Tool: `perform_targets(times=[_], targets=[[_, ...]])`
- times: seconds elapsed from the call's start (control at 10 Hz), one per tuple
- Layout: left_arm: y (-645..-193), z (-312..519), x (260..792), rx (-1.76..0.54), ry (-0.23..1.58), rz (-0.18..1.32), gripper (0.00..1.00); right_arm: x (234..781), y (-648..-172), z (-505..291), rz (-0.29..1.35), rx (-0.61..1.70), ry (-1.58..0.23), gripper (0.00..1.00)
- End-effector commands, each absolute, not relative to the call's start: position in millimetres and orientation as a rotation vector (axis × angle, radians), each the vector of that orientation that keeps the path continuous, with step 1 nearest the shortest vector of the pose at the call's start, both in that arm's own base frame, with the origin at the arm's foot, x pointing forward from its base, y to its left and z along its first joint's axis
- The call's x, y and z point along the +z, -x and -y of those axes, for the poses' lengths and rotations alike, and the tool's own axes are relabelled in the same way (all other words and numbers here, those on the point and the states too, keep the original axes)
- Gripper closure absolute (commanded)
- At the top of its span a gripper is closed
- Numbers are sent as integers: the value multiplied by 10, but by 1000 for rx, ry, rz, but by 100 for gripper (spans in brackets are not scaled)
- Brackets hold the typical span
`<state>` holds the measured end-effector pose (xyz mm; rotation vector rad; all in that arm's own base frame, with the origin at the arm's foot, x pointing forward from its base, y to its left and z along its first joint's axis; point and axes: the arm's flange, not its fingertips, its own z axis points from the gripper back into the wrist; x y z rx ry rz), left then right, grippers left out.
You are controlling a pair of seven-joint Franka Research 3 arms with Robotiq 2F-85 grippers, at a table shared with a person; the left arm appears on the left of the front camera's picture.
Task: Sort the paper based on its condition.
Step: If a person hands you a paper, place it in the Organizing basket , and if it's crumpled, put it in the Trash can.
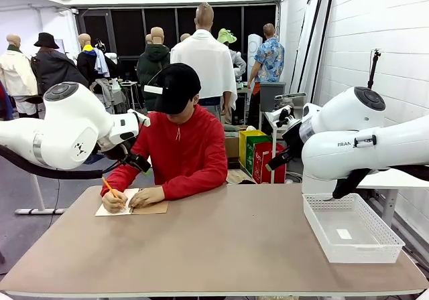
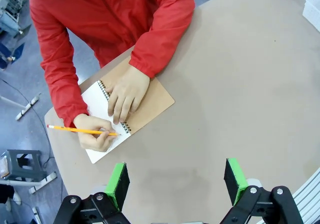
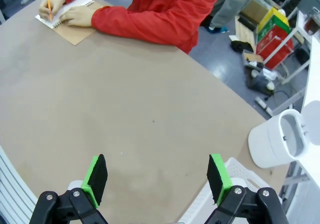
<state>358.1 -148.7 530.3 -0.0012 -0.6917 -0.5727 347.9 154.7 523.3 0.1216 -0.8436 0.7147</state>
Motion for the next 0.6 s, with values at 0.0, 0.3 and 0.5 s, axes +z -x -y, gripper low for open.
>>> perform_targets(times=[0.0,0.3,0.5], targets=[[-3478,1467,5218,-534,2,708,0,5211,-3505,-1503,856,743,-156,0],[-3581,1486,5321,-565,4,697,0,5146,-3531,-1532,841,728,-152,0],[-3581,1486,5321,-565,4,697,0,5231,-3481,-1547,844,716,-130,0]])
